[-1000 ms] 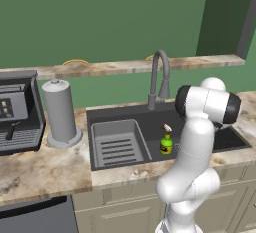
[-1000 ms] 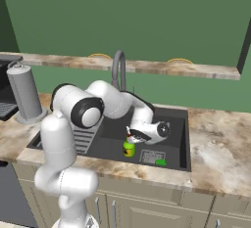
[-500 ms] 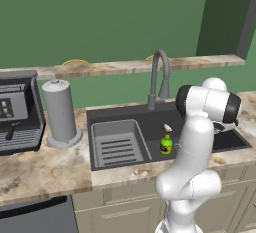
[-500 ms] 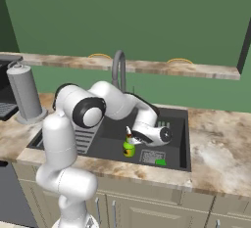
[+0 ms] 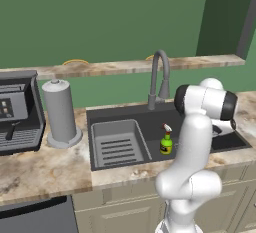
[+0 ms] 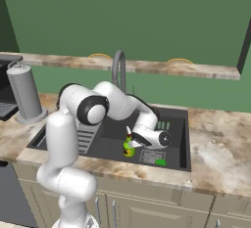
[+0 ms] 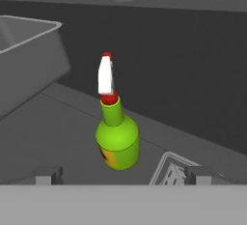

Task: Pick up the spray and sponge from the sink, and place them back in the cabinet, and close the cabinet doors.

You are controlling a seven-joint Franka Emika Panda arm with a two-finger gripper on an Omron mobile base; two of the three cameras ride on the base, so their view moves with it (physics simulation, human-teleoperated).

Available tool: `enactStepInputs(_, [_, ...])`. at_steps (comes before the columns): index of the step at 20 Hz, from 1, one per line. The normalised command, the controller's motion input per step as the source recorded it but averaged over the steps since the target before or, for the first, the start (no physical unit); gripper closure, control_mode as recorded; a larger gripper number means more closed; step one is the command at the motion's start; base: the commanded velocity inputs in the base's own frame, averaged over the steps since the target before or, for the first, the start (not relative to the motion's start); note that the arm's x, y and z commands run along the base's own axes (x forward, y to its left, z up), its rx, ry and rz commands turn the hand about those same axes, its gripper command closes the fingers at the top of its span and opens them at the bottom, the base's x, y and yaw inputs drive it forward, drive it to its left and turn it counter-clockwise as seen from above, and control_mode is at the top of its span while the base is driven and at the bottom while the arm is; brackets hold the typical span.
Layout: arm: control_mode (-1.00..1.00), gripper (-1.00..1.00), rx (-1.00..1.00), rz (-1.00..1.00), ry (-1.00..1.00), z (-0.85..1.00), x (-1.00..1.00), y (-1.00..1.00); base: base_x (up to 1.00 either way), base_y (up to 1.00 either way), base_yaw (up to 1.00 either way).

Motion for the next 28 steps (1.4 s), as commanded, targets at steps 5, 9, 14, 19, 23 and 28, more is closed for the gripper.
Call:
enactStepInputs(5, [-1.00,-1.00,0.01,0.00,-0.07,-0.06,0.04,0.00,0.00,0.00,0.00])
enactStepInputs(9, [-1.00,-1.00,0.02,0.00,-0.11,0.00,0.00,0.00,0.00,0.00,0.00])
enactStepInputs(14, [-1.00,-1.00,0.00,0.00,-0.06,-0.01,0.00,0.02,0.00,0.00,0.00])
enactStepInputs(19, [-1.00,-1.00,0.00,0.01,-0.03,-0.02,0.00,0.04,0.00,0.00,0.00])
enactStepInputs(23, [-1.00,-1.00,0.00,0.04,-0.04,0.00,0.00,0.02,0.00,0.00,0.00])
enactStepInputs(28, [-1.00,-1.00,0.01,0.06,-0.02,0.00,0.00,0.05,0.00,0.00,0.00])
